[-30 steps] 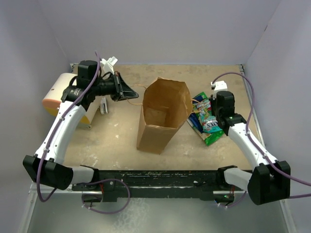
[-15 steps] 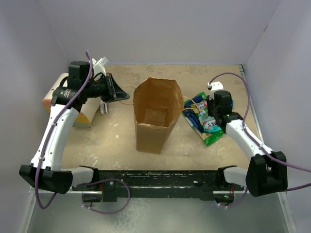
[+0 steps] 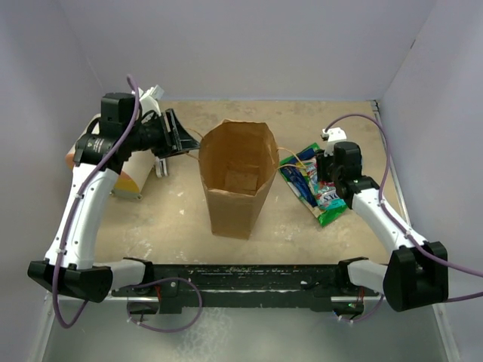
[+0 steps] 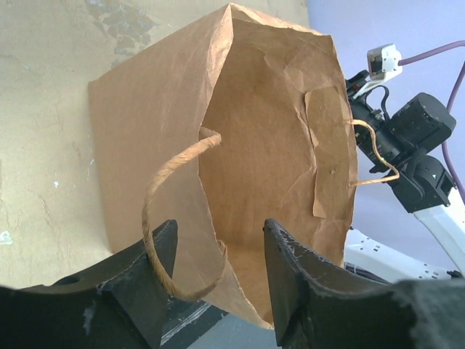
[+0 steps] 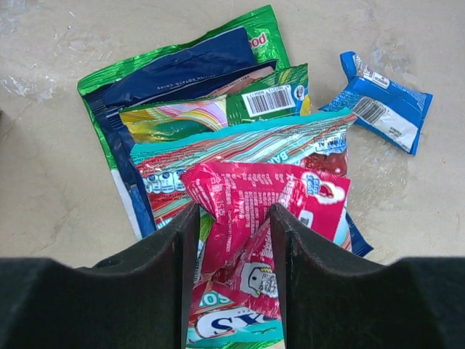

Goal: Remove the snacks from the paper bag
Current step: Adjust the paper bag at the center of the board, then reset both arms

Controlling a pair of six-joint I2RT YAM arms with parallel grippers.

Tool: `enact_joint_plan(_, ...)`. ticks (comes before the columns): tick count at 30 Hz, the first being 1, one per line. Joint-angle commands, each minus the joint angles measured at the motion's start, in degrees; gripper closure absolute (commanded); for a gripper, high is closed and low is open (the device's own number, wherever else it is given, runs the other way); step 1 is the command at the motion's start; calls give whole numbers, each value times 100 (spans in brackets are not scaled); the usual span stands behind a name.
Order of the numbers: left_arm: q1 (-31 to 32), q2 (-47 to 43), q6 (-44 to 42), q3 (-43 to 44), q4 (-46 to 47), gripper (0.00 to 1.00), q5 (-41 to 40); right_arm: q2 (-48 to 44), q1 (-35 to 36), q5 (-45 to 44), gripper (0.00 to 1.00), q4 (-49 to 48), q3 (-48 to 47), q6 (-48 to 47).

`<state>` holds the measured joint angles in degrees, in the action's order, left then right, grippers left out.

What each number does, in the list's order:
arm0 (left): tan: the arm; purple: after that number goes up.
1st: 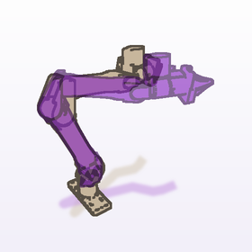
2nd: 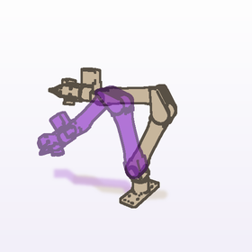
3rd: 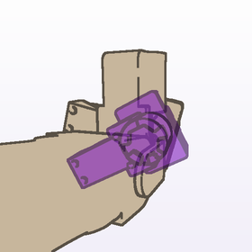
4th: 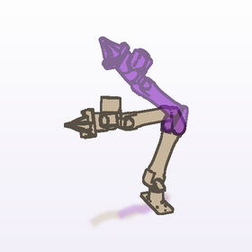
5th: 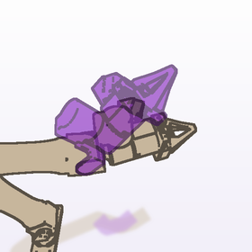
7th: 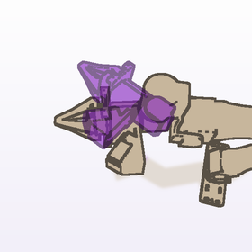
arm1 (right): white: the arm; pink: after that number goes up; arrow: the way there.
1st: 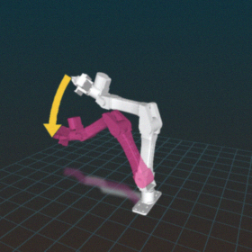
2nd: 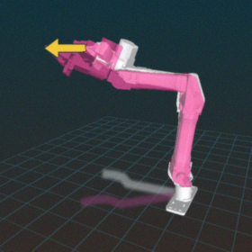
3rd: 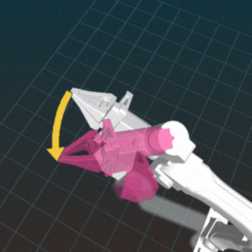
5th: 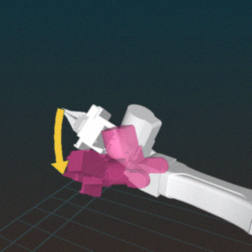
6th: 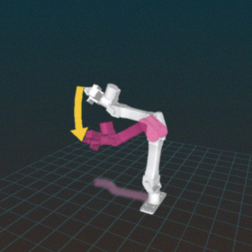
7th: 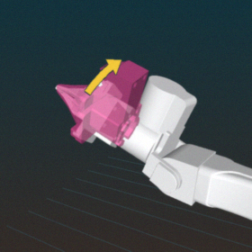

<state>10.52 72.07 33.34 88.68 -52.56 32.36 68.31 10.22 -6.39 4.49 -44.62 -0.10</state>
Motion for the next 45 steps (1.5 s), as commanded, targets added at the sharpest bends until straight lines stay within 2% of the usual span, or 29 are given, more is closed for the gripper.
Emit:
enact_joint_plan(1, -36, -140, -105, 403, 18, 43, -88, 97, 3, 107, 54, -70, -18, 70)
enact_joint_plan(4, -34, -172, -173, 574, -77, 39, -202, 50, -2, 232, 50, 58, -97, 52)
enact_joint_plan(10, -33, -262, -198, 737, -132, 33, -376, -202, -2, 249, 34, 211, -165, -4)
enact_joint_plan(12, -35, -278, -201, 771, -137, 27, -408, -270, -2, 253, 29, 231, -214, -44)
enact_joint_plan(15, -37, -274, -180, 859, -157, 24, -465, -298, 0, 279, 24, 286, -309, -140)
enact_joint_plan(18, -33, -254, -162, 959, -187, 18, -484, -301, 3, 308, 22, 375, -398, -186)
enact_joint_plan(23, -33, -240, -204, 1133, -286, 16, -586, -358, -2, 253, 19, 537, -506, -359)
enact_joint_plan(25, -33, -234, -227, 1225, -307, 15, -603, -397, -2, 394, 14, 505, -585, -488)
enact_joint_plan(27, -37, -230, -268, 1341, -308, 7, -635, -450, 6, 544, 3, 543, -699, -476)
enact_joint_plan(30, -33, -204, -406, 1595, -383, 3, -851, -513, 14, 623, 0, 640, -1034, -180)
enact_joint_plan(33, -33, -157, -587, 1928, -471, 3, -1134, -485, 15, 299, 1, 1092, -1842, 661)
enact_joint_plan(36, -33, -122, -752, 2325, -416, 1, -1371, -374, 17, 137, 0, 1970, -3079, 1390)
enact_joint_plan(45, -33, -442, -1256, 2942, 254, 1, -1974, -418, 15, 430, 0, 3788, -6358, 1664)
